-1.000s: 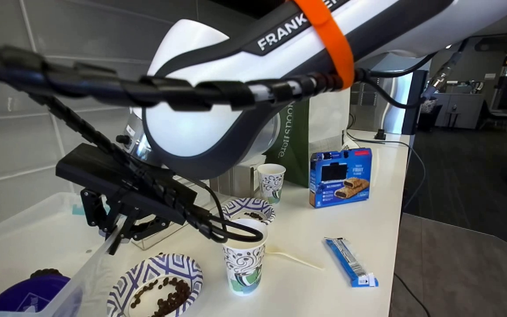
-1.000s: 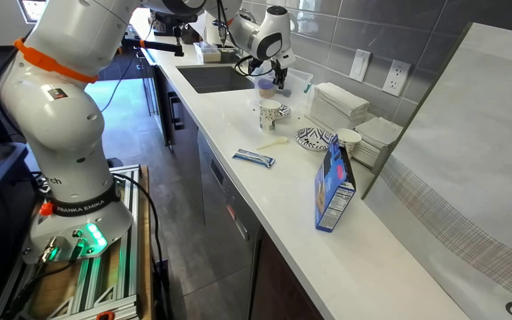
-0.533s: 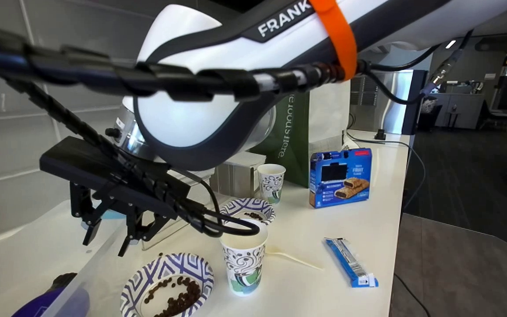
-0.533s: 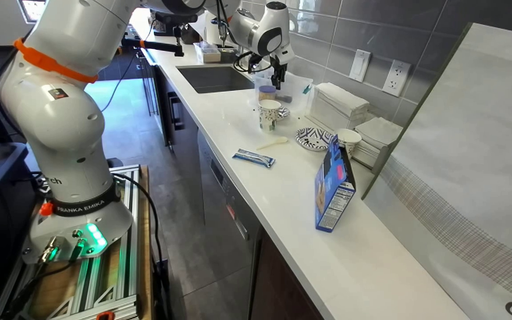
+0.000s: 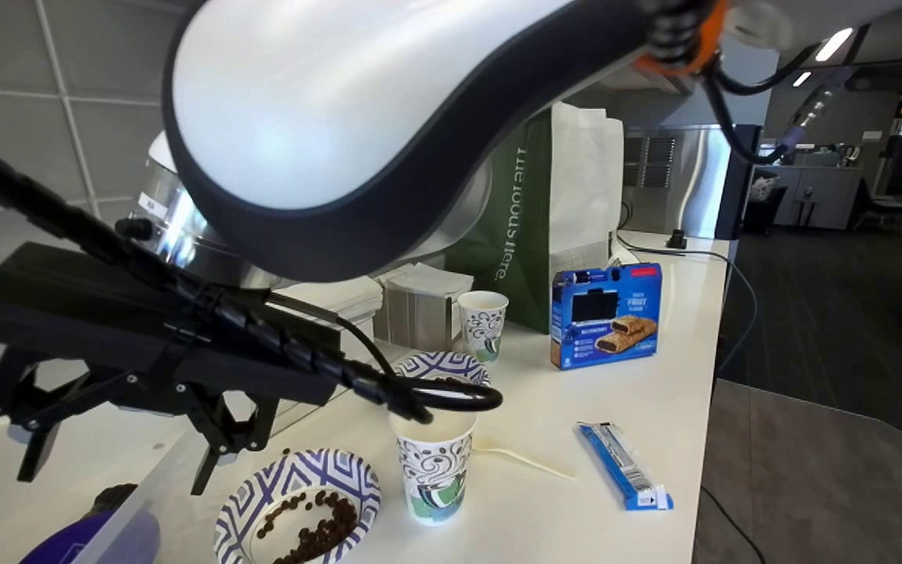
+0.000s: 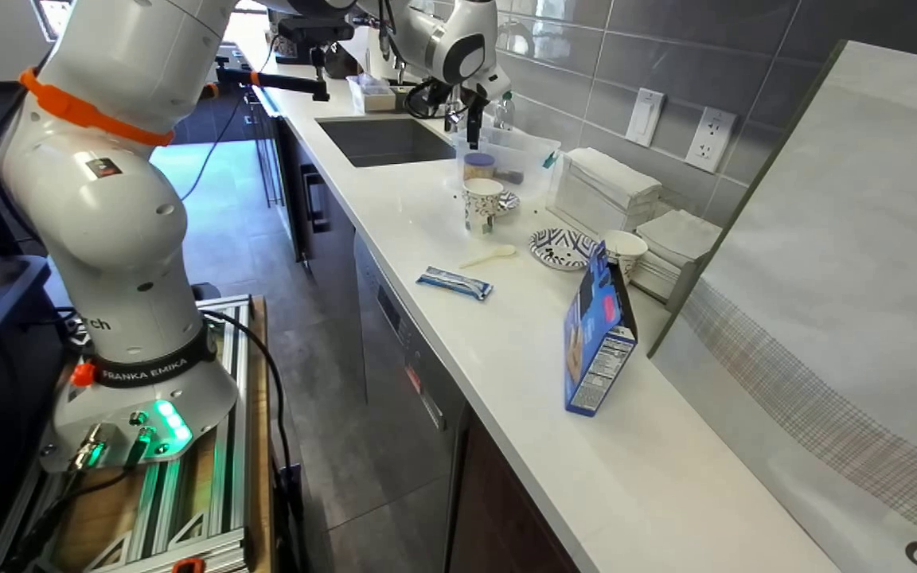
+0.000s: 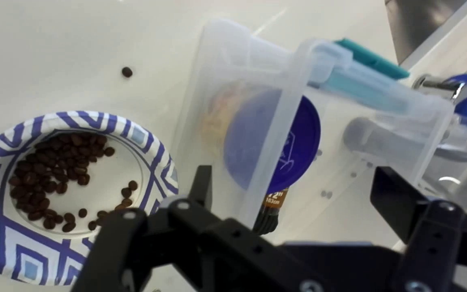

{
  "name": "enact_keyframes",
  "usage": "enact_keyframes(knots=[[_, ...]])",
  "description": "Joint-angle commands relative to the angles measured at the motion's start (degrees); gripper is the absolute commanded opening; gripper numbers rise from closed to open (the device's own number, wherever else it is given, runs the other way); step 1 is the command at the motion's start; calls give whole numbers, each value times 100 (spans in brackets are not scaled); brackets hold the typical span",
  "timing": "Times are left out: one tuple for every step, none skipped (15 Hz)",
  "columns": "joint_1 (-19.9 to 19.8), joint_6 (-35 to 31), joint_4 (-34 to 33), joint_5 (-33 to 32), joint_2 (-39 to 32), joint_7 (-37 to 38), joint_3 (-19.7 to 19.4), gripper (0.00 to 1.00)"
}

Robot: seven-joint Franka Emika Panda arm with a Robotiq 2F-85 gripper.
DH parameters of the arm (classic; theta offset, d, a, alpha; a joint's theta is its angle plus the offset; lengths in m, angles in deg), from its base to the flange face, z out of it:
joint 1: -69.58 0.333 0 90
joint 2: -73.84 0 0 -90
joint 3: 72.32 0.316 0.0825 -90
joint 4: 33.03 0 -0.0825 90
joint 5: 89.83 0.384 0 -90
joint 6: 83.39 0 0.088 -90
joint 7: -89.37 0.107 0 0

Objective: Move the plastic box closer to the wall

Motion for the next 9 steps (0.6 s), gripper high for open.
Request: enact_keyframes(knots=[[31,123,1136,-429,1050,-548,7,100],[65,110,1427,-615,1374,-611,-50,100],[97,170,1626,-855,1659,-614,-120,100],[95,219,1827,-1091,1923,-630,-139,100],[63,375,2024,-1315,2225,-676,-102,100],[23,642,2218,-1537,2535,-681,-66,100],[-10,968,2396,-1837,2852,-522,-63,100],[-66,1334,2541,-2112,3158,-359,-15,100],[-142,1778,2659,-2328,3467,-153,70,100]])
